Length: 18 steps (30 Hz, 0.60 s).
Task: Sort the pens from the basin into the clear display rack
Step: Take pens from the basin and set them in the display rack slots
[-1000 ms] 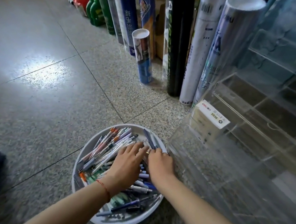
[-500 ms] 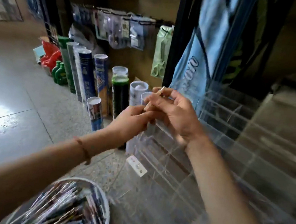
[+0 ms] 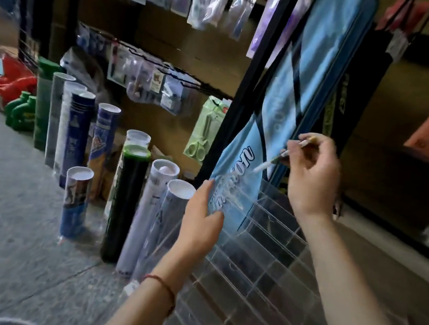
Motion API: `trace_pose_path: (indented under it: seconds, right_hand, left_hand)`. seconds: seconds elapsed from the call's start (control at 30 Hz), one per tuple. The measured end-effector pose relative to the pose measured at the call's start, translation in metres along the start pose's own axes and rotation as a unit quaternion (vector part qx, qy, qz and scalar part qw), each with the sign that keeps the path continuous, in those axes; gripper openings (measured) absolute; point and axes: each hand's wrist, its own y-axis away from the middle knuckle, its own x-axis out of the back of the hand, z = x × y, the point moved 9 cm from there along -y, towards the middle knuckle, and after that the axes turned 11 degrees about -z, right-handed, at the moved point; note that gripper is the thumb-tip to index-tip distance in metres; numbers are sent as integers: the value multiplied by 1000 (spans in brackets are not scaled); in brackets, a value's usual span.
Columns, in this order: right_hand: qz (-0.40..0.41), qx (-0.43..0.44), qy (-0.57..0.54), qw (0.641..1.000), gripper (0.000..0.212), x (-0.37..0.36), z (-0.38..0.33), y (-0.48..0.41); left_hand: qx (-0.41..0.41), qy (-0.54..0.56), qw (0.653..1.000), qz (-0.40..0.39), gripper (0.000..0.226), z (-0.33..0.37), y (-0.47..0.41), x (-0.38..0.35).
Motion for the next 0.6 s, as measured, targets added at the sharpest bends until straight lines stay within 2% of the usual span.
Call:
trace_pose_path:
  seconds: [0.07, 0.1, 0.2, 0.27, 0.33, 0.4, 0.47, 0.6]
  right_hand:
    - [-54, -32, 37, 997, 10, -23, 14, -6]
    - [-53, -32, 37, 997, 12, -25, 15, -8]
    - [59, 29, -9, 998, 13, 6, -4, -14]
    - [70, 42, 7, 997, 14, 13, -6, -19]
    - [-19, -23, 23, 999, 13, -9, 14, -22]
    - [-101, -74, 40, 991, 21, -32, 32, -18]
    - [-146, -104, 40, 983, 24, -42, 42, -13]
    - [-209, -134, 17, 969, 16, -54, 51, -13]
  left_hand:
    - [-23, -11, 1000, -16, 68, 4, -6, -9]
    - [-20, -28, 999, -24, 70, 3, -7, -12]
    - [7, -80, 995, -55, 71, -5, -7, -21]
    - [7, -96, 993, -68, 69, -4, -5, -25]
    - [9, -106, 992, -69, 67, 0, -6, -28]
    - [1, -118, 991, -69, 66, 8, -10, -32]
    - [-5, -151, 985, -78, 67, 16, -16, -38]
    - [4, -203, 975, -88, 67, 20, -34, -37]
